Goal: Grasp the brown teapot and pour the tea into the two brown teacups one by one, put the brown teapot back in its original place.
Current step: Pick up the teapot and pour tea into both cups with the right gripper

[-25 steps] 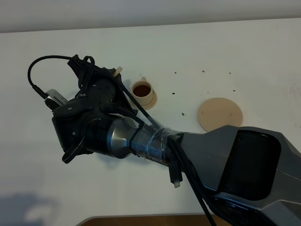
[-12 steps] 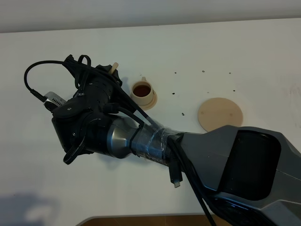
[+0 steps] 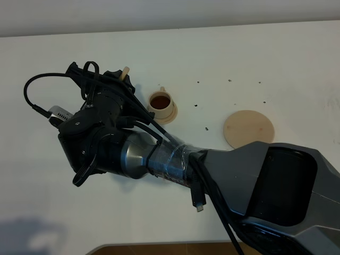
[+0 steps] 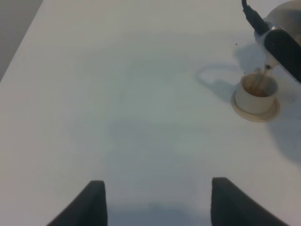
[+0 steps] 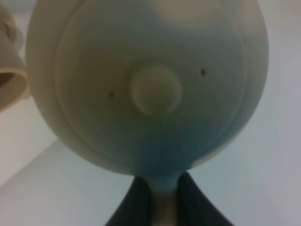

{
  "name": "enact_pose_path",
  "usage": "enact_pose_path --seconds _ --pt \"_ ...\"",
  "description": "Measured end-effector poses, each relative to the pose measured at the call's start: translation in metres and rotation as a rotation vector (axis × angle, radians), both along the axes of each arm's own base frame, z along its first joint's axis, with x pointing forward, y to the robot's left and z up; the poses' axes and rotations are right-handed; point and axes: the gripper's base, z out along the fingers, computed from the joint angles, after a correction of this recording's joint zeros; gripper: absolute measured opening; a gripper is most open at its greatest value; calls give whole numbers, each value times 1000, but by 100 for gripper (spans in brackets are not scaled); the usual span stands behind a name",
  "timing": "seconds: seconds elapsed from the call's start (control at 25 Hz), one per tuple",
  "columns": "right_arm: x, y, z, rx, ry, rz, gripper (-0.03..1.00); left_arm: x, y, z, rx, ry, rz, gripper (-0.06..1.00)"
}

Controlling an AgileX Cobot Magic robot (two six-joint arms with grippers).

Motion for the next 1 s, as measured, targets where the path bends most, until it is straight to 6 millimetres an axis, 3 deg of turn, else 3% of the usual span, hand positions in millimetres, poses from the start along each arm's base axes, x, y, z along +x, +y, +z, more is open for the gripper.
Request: enact_pose_path --seconds 1.0 --pt "1 2 1 -95 -3 71 12 0 0 0 0 0 0 50"
